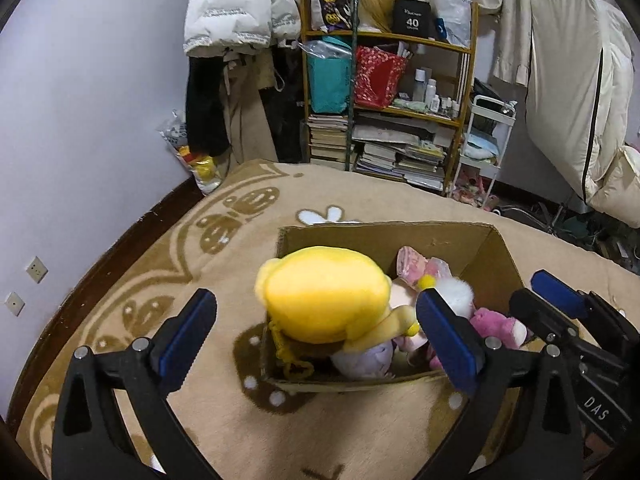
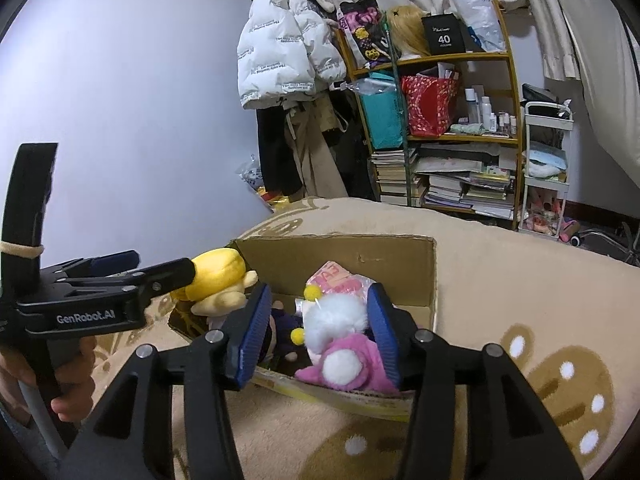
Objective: Organize soft objects
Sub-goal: 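Open both tools to drop the yellow and white plushes into the box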
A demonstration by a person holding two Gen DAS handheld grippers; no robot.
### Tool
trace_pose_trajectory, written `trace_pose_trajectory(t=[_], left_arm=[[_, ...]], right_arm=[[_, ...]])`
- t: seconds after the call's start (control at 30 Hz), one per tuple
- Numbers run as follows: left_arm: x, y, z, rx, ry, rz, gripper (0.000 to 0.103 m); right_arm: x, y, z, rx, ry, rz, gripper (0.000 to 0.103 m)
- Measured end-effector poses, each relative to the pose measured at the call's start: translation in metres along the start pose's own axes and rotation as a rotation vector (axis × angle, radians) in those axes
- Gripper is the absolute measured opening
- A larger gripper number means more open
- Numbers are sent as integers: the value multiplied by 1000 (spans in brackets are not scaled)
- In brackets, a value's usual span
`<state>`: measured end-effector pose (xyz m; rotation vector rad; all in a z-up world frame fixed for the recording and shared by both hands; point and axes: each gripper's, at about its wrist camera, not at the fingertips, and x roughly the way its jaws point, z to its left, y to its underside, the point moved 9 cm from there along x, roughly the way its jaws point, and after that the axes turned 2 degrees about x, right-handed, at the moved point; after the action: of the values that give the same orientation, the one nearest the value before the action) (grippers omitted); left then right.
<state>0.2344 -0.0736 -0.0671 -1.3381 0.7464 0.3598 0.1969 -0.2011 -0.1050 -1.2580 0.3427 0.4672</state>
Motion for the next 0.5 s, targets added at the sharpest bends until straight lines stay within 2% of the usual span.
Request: trace_pose_trajectory(t=[0.07, 0.2, 0.27, 0.33, 0.43, 0.5], left_arm=[[-10, 1, 5, 6, -20, -16, 100], [-34, 6, 12, 29, -59, -48, 102], [-43, 9, 13, 40, -71, -55, 102], [-56, 12, 14, 55, -84, -66, 102], [-74, 16, 15, 80, -102, -89, 102], [-87, 18, 15, 95, -109, -104, 102]], right_arm=[[-7, 0, 1, 9, 2, -5, 63], [-25, -3, 5, 11, 12, -23, 69], [-36, -6, 7, 10, 16, -38, 79], [-48, -9, 10, 12, 21, -57, 83], [-66, -12, 14, 22, 21, -79, 94], [-77, -14, 18, 25, 14, -90, 97]])
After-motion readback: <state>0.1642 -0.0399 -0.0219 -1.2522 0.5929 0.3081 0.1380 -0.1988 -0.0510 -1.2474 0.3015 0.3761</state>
